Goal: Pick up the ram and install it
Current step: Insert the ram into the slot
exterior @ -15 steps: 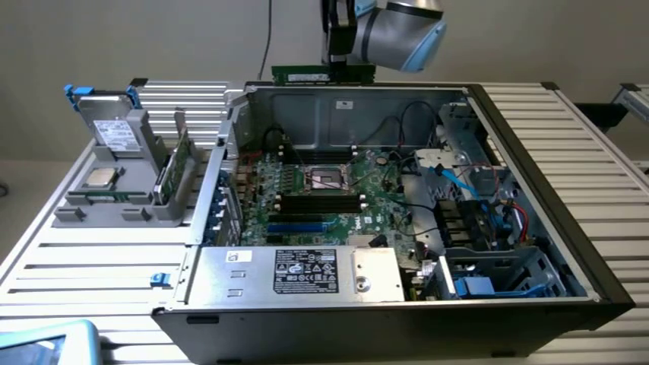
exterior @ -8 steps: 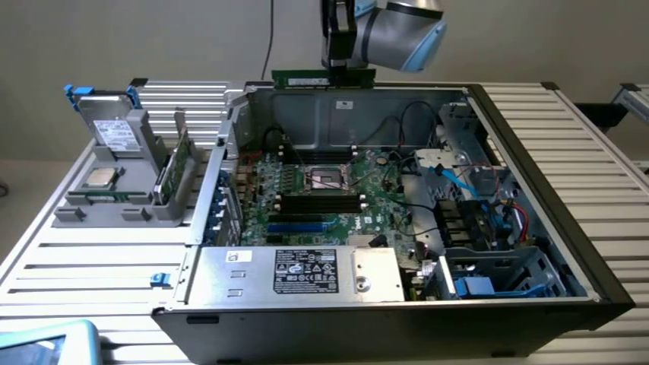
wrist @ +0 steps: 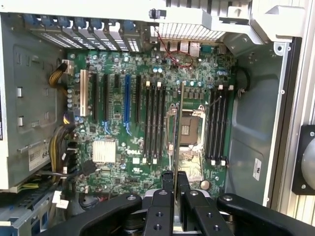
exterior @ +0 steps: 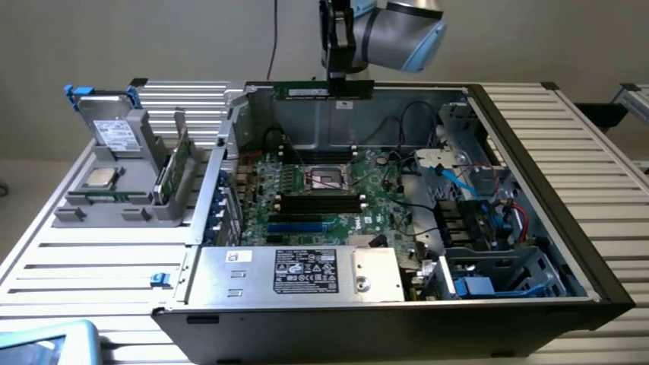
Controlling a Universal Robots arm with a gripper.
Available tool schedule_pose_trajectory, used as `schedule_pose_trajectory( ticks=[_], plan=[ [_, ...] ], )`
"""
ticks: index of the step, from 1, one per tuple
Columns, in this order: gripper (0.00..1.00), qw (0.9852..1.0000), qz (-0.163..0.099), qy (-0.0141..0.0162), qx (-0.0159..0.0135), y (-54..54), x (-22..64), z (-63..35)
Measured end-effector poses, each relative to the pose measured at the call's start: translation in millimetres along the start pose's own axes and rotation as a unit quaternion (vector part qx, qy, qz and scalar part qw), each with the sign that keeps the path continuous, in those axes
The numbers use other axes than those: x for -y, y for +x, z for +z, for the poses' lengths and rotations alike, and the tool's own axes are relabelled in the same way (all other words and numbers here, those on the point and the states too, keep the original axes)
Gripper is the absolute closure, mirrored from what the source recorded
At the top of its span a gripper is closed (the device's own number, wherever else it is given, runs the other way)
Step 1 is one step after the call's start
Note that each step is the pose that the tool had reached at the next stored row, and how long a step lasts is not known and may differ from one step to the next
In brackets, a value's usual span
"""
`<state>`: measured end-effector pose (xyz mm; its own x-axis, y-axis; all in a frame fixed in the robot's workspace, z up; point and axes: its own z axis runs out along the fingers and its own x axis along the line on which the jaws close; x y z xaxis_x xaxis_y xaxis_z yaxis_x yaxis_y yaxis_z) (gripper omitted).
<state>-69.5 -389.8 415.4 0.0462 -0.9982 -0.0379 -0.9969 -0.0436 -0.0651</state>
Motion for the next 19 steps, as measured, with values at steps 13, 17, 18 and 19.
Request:
schedule_pose_trajectory(
  ticks=[13,17,18,19],
  plan=[
    [0.85,1.0,0.0,-0.0003,0.0,8.7,-1.9,23.3],
    [0.85,1.0,0.0,-0.0005,0.0,12.9,-2.5,30.4],
    [0.85,1.0,0.0,-0.0005,0.0,13.9,-2.7,32.2],
    [0.85,1.0,0.0,-0.0005,0.0,14.9,-2.8,33.9]
  ],
)
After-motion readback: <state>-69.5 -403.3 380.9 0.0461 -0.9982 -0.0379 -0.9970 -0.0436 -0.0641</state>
